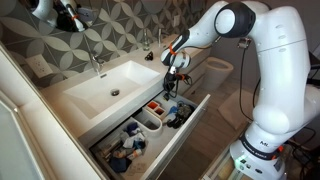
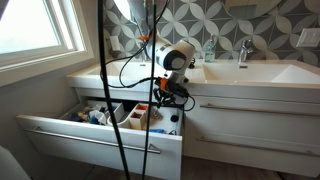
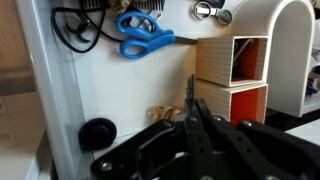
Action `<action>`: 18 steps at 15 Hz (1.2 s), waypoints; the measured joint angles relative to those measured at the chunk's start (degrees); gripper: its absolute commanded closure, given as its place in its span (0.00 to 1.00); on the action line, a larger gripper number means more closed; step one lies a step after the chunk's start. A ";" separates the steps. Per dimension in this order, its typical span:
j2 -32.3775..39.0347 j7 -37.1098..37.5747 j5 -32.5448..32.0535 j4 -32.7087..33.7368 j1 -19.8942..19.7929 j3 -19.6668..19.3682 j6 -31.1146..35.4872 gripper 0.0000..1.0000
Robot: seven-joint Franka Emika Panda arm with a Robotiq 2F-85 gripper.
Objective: Move the black and yellow object on the counter top and put it in the opened drawer
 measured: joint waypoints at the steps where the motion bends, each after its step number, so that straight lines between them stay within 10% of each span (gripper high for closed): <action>1: 0.00 0.00 0.00 -0.09 0.01 0.04 0.27 0.99; 11: -1.76 0.03 2.37 -11.73 -0.31 5.88 21.72 0.99; 18: -1.01 -1.40 4.55 -18.77 -8.28 14.21 27.47 0.99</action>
